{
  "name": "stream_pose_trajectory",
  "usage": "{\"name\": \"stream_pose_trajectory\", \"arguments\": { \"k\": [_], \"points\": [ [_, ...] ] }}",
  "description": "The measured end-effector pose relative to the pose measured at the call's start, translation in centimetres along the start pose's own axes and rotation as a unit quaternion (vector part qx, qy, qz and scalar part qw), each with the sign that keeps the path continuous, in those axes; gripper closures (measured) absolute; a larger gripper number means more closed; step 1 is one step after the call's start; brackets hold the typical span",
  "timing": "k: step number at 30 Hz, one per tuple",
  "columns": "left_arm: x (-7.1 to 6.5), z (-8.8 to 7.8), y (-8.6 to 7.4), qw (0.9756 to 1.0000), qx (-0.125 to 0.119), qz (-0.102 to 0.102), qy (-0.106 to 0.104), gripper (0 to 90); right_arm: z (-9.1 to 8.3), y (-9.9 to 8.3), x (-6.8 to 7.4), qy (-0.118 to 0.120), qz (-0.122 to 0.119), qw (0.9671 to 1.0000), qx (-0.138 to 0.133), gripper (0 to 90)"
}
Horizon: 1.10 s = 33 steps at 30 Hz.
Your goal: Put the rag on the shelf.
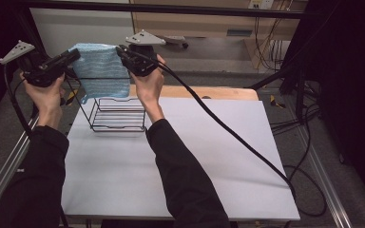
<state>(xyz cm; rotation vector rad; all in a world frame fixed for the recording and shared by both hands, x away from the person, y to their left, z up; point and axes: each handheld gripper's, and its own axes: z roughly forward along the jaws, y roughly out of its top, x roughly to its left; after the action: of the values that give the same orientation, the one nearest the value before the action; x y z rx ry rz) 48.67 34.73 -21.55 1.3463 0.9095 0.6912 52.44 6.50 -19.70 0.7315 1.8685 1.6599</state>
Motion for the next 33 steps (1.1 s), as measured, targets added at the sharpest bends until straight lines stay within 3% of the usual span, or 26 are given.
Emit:
{"name": "stream_pose_trajectory", "arguments": {
  "k": [9,15,25,33],
  "points": [
    [0.3,-1.3,-0.5,0.9998,0.002,-0.011,-0.019,81.9,-1.1,-0.5,0.9,0.029,-0.005,0.9996,0.006,83.6],
    [0.1,-1.8,-0.5,0.9996,0.007,-0.012,-0.025,81.6,-1.5,-0.3,1.2,0.035,-0.019,0.9992,0.009,83.7],
    [0.0,-2.3,-1.4,0.9995,0.02,-0.009,-0.022,80.9,-2.0,-0.9,1.6,0.041,-0.026,0.9986,0.022,83.7],
    [0.2,-3.5,-2.4,0.9989,0.035,-0.013,-0.029,79.3,-2.4,-1.2,2.3,0.063,-0.032,0.9965,0.045,83.5]
  ]
}}
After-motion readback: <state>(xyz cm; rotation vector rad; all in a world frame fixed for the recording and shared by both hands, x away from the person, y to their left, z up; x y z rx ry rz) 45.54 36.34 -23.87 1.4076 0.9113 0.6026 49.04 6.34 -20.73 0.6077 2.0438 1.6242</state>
